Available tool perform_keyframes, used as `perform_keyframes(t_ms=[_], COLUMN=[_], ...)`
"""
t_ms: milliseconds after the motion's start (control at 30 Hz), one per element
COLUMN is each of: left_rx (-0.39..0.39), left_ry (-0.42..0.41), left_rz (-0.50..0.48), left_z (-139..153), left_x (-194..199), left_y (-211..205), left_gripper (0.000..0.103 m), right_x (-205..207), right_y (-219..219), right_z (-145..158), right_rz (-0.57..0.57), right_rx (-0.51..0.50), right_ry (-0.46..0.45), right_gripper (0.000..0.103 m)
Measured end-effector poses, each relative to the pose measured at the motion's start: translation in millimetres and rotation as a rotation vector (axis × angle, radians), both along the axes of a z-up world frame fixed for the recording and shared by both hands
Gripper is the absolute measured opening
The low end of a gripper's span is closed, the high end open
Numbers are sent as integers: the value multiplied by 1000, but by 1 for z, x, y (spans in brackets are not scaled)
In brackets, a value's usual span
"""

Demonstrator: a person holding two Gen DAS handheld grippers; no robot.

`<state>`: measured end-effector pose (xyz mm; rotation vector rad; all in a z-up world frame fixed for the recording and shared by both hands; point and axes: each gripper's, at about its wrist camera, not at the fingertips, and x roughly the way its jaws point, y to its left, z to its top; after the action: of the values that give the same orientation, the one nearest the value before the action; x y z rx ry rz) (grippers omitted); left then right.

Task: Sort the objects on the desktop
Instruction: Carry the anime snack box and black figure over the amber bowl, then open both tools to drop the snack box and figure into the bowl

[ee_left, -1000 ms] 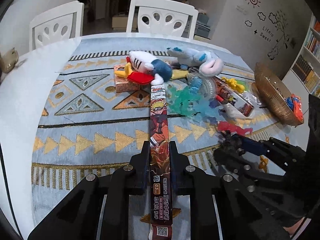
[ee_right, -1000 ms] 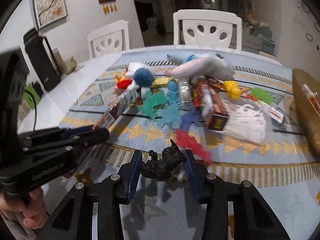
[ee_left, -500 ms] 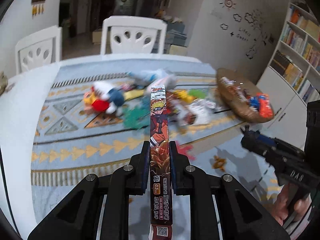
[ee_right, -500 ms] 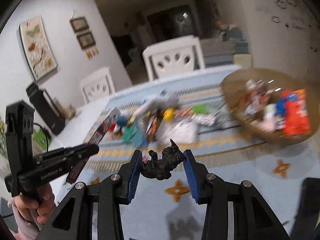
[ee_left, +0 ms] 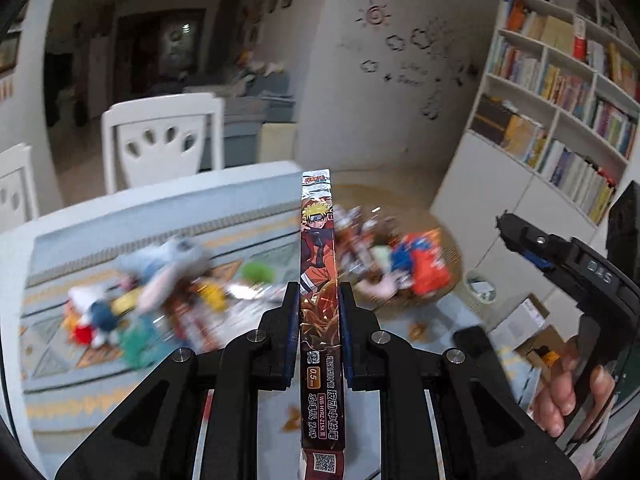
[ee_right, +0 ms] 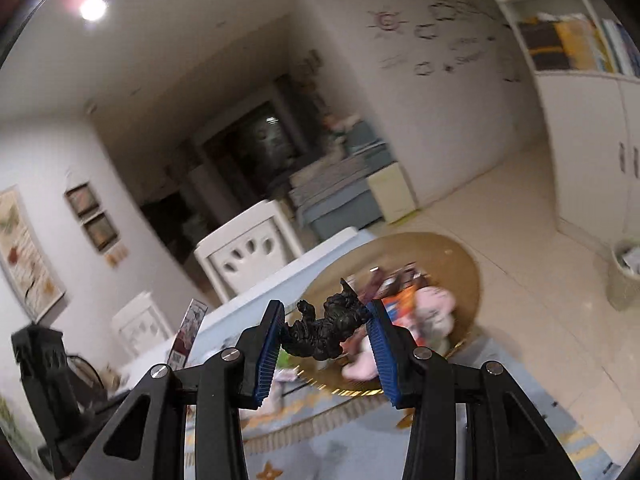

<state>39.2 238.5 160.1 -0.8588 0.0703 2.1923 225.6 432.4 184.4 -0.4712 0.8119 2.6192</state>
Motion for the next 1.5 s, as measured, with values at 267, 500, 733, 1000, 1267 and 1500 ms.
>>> perform_keyframes(t_ms=[267, 500, 733, 1000, 1267, 1500], left_rx=[14, 47, 105, 62, 44, 46], left_ry=[-50, -56, -77, -90, -63, -9], left_rz=[-79, -95, -104, -106, -96, -68], left_z=[-13, -28, -53, -65, -62, -45], left_x=[-24, -51, -82, -87, -79, -61], left_y=[74, 113, 132, 134, 133, 116], left_gripper=[14, 14, 29, 29, 29, 29], right_x=[-24, -59, -90, -86, -87, -73], right_y=[22, 30, 50, 60, 54, 40], right_z=[-3, -17, -57, -69, -69, -58], right_rz=[-28, -64, -18, -5, 28, 41], right_rx=[-37, -5, -100, -127, -117, -99], right_ry=[-48, -99, -139, -122, -123, -106], right_gripper=[42, 42, 53, 58, 58, 58])
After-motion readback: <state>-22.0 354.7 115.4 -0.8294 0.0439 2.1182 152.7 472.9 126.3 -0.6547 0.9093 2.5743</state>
